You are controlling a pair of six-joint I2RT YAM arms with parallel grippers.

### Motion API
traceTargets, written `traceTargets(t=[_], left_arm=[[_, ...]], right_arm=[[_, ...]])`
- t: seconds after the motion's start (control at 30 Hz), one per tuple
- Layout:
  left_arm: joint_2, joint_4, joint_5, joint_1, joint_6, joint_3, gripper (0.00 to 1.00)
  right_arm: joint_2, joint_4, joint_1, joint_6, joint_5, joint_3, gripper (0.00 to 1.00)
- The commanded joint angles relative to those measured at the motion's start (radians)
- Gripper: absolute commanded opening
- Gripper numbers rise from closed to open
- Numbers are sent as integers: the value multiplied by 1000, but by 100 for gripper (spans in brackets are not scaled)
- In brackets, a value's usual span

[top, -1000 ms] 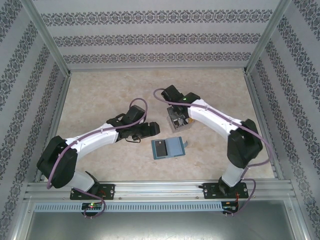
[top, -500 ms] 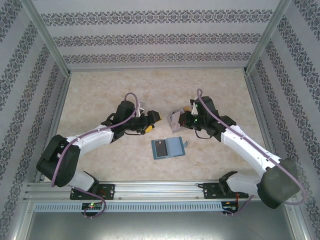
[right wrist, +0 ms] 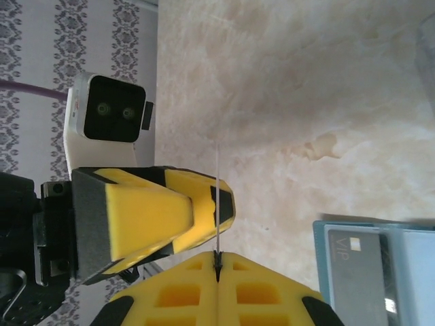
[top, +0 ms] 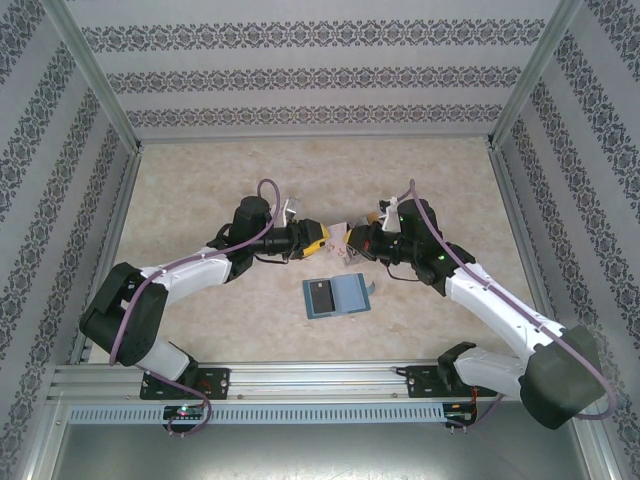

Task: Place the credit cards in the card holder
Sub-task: Pick up the credit card from the storage box.

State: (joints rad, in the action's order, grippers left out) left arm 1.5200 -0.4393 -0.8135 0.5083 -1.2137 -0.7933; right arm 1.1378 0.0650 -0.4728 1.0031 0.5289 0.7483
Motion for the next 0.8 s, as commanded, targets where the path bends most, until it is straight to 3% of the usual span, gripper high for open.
traceTargets(t=[0.0, 0.3, 0.47, 0.6, 0.77], left_arm=[[-4, -92, -51, -4, -10, -17, 31], [-23, -70, -39, -4, -13, -11, 0], [-58, 36, 23, -2, 34, 17, 0], [-106, 168, 121, 2, 85, 65, 0], [-134, 238, 229, 46, 111, 120, 0]], right_arm=[[10, -101, 14, 54, 61, -29, 0], [39, -86, 28, 51, 51, -49, 4], [25, 91, 28, -45, -54, -45, 30], [16, 283, 21, -155, -237, -67, 32], [82, 351, 7, -228, -266, -78, 40]])
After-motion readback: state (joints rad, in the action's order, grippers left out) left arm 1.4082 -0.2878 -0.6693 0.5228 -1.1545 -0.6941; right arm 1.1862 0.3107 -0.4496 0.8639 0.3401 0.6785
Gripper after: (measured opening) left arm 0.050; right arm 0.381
